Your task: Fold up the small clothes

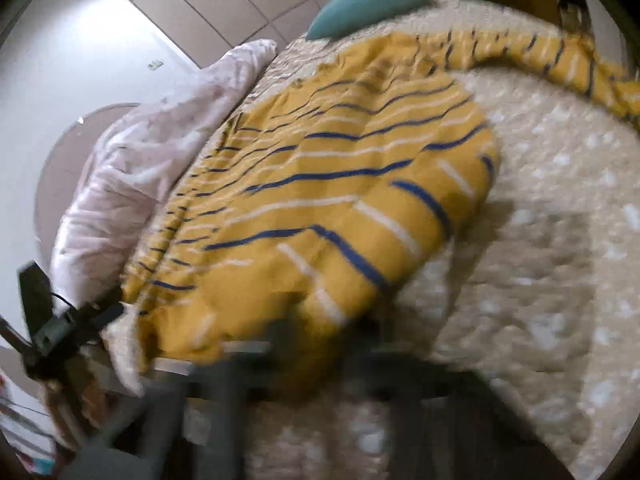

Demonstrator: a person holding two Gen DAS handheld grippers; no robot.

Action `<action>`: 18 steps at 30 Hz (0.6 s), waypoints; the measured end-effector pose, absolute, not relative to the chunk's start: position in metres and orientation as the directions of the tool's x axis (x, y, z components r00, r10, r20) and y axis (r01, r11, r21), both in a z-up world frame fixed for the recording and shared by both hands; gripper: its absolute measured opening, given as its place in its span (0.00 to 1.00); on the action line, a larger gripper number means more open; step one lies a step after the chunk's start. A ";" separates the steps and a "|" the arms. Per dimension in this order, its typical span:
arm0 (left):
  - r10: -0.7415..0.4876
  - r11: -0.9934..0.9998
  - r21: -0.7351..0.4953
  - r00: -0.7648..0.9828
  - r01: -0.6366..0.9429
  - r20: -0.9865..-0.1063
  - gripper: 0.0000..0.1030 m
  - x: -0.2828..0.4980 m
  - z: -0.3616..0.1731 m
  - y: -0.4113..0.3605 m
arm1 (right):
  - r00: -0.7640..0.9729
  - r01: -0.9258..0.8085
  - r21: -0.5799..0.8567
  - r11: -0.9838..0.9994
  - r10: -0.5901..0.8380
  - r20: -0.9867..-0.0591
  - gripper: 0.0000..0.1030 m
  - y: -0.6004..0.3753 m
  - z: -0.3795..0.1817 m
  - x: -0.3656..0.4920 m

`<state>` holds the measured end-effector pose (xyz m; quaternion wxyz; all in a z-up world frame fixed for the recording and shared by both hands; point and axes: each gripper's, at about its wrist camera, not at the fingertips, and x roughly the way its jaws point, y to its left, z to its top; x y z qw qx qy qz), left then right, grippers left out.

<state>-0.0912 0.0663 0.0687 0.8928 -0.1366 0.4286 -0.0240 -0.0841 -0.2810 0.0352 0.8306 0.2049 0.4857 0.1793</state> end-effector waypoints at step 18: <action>0.055 0.904 -0.244 0.661 -0.352 -0.749 0.93 -0.127 0.074 0.179 | 0.541 -0.063 0.253 0.965 0.246 -0.804 0.20 -0.356 0.103 -0.157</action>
